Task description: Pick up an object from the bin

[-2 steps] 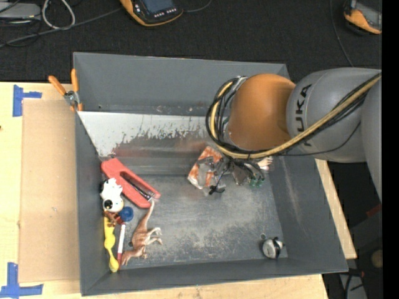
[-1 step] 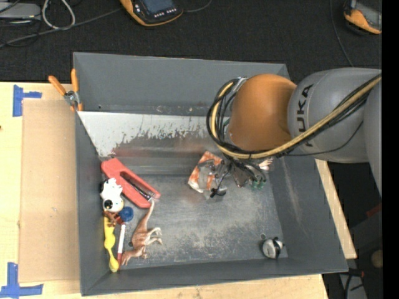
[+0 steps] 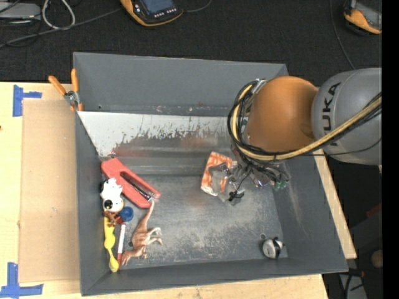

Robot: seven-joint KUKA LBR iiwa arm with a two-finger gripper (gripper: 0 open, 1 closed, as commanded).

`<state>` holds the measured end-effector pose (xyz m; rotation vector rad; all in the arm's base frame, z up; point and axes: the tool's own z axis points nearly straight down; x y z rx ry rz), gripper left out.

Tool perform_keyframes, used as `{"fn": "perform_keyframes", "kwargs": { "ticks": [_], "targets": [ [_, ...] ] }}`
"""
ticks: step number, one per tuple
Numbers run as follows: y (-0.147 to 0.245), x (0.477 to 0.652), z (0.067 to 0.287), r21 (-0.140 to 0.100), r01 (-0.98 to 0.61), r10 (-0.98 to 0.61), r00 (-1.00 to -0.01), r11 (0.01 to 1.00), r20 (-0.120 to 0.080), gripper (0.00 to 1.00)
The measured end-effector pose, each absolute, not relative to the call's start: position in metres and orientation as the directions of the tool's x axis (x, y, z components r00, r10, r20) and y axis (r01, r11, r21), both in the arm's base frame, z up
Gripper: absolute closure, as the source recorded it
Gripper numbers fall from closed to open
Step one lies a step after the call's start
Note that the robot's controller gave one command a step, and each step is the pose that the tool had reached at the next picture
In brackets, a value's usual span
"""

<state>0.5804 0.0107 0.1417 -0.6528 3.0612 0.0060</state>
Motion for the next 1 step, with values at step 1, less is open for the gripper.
{"fn": "perform_keyframes", "kwargs": {
  "ticks": [1],
  "targets": [
    [0.0219, 0.5869, 0.1743, 0.005, -0.403, -0.403, -0.915, 0.915, -0.006, 1.0]
  ]
}}
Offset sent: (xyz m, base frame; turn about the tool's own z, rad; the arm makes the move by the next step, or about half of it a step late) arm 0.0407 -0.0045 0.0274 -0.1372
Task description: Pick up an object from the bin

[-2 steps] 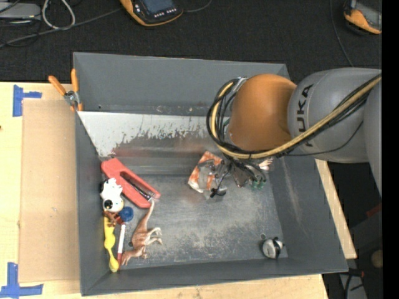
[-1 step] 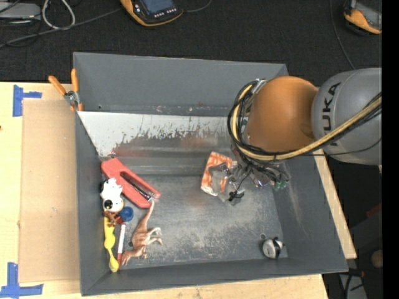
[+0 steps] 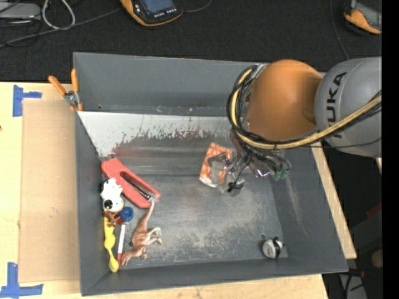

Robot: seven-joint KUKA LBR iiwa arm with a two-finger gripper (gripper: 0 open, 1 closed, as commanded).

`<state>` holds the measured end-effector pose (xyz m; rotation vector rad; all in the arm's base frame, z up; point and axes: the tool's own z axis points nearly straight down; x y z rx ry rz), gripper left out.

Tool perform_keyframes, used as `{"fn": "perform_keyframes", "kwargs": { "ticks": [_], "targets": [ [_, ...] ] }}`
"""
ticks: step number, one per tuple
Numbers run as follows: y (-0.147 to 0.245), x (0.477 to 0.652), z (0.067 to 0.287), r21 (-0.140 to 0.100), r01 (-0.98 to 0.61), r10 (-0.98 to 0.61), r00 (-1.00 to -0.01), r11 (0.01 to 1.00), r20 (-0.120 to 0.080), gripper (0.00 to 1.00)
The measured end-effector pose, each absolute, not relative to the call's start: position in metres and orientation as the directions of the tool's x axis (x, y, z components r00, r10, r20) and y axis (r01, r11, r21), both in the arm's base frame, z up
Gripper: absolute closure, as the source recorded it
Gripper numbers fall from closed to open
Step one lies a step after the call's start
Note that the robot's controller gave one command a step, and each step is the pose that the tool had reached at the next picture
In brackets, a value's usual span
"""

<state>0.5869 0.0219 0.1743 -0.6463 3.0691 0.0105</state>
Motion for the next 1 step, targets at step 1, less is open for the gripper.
{"fn": "perform_keyframes", "kwargs": {
  "ticks": [1],
  "targets": [
    [0.0174, 0.6019, 0.1797, 0.004, -0.158, -0.158, -0.987, 0.987, -0.006, 1.0]
  ]
}}
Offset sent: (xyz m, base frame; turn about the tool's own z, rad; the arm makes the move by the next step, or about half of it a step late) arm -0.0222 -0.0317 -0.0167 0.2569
